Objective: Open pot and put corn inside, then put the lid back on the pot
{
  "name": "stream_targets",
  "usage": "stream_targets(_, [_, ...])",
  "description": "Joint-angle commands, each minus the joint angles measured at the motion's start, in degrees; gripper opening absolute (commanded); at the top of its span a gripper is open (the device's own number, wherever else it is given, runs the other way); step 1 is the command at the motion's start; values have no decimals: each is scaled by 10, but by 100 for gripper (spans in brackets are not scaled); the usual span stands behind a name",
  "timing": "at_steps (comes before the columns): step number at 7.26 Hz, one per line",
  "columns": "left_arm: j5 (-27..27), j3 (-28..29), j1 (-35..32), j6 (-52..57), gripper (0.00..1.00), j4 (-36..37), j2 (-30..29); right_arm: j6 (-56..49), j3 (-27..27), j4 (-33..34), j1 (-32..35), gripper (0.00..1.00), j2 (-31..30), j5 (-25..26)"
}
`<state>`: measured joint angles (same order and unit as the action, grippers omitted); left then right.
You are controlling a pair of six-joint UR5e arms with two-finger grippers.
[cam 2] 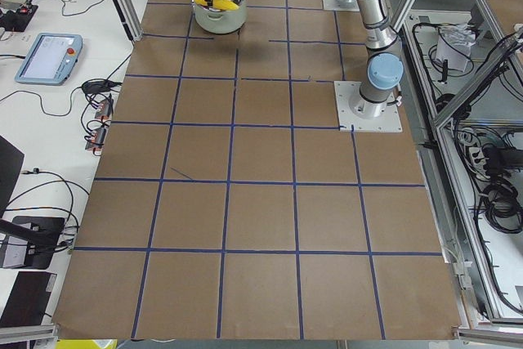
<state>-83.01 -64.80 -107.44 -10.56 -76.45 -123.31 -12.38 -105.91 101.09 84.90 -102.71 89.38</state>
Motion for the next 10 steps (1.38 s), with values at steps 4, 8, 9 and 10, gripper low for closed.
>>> stream_targets(4, [-10,105,-51,-16,26,-8,-90,0,-2,-1,0,32,1,0])
stream_targets(8, [-8,105,-52,-17,100,-7,-108,-1,-3,0,0,33,1,-1])
stream_targets(9, [-8,105,-53,-17,100,-8,-108,-1,-3,-1,0,33,1,-1])
stream_targets(10, [-8,105,-52,-17,100,-8,-107,-1,-3,-1,0,33,1,-1])
